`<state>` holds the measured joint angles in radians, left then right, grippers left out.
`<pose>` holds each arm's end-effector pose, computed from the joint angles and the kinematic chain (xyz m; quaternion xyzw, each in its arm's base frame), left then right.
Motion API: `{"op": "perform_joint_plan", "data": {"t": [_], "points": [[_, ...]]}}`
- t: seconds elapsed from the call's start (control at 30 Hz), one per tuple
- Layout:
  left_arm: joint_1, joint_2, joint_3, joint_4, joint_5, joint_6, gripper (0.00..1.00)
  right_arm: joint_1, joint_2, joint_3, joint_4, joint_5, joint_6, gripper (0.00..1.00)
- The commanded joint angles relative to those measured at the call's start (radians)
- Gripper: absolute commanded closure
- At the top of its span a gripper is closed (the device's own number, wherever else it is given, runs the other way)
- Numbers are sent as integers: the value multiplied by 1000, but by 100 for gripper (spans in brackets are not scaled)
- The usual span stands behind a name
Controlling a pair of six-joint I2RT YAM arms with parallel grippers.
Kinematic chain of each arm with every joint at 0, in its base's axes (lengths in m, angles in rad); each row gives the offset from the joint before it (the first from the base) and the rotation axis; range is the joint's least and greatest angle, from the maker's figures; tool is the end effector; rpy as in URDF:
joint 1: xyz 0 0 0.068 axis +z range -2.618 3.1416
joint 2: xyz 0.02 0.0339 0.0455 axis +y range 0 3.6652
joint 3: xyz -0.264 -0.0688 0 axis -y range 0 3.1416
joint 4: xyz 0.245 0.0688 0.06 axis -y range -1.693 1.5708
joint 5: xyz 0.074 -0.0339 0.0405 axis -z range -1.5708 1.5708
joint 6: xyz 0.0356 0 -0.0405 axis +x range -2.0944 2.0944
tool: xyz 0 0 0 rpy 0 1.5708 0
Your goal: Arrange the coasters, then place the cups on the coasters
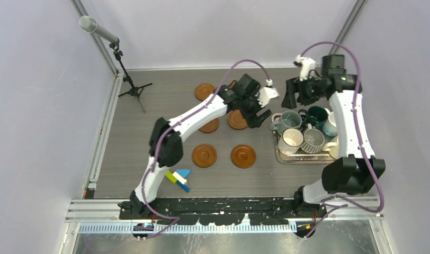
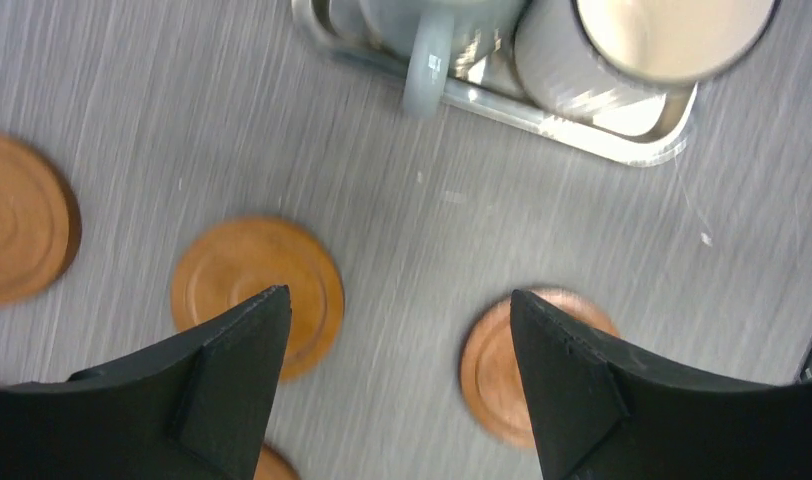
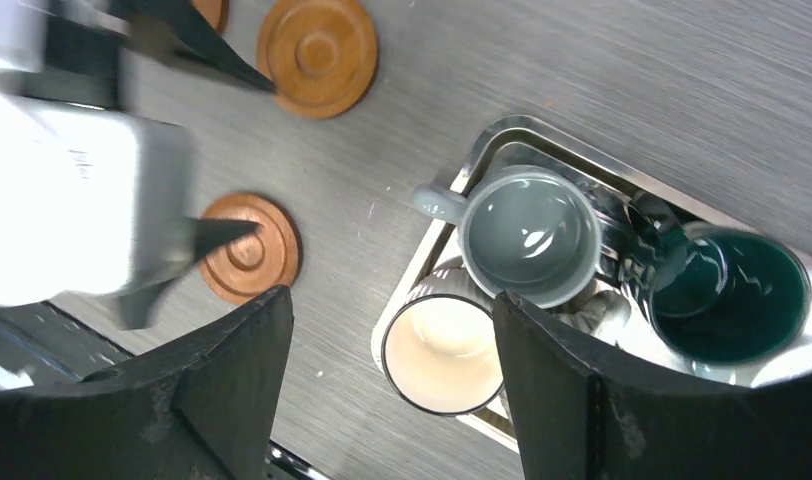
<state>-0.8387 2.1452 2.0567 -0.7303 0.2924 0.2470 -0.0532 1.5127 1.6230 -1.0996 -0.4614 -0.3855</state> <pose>0.3176 -0.3688 0.2943 0.5212 0.7603 -0.2355 0.3080 0.3002 -0.0001 0.3752 -0.2189 0.9090 0.1531 0.3201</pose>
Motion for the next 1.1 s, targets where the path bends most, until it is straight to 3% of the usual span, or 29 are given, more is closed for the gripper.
{"op": "perform_joint_plan", "data": {"t": [0.0,0.17,0.37,0.53,1.07], "points": [[-28,193,263,-135,-25,-38,19,-132,-73,-35,69,-130,132,22],[-79,342,470,-175,-76,-6,21,-246,-88,-73,63,-189,112,21],[-115,383,441,-69,-116,32,24,-364,-75,-87,55,-294,86,21],[-116,457,531,-40,-121,20,27,-391,-61,-95,31,-304,46,20],[-140,531,590,91,-99,16,45,-459,-25,-88,-15,-346,-20,20]]}}
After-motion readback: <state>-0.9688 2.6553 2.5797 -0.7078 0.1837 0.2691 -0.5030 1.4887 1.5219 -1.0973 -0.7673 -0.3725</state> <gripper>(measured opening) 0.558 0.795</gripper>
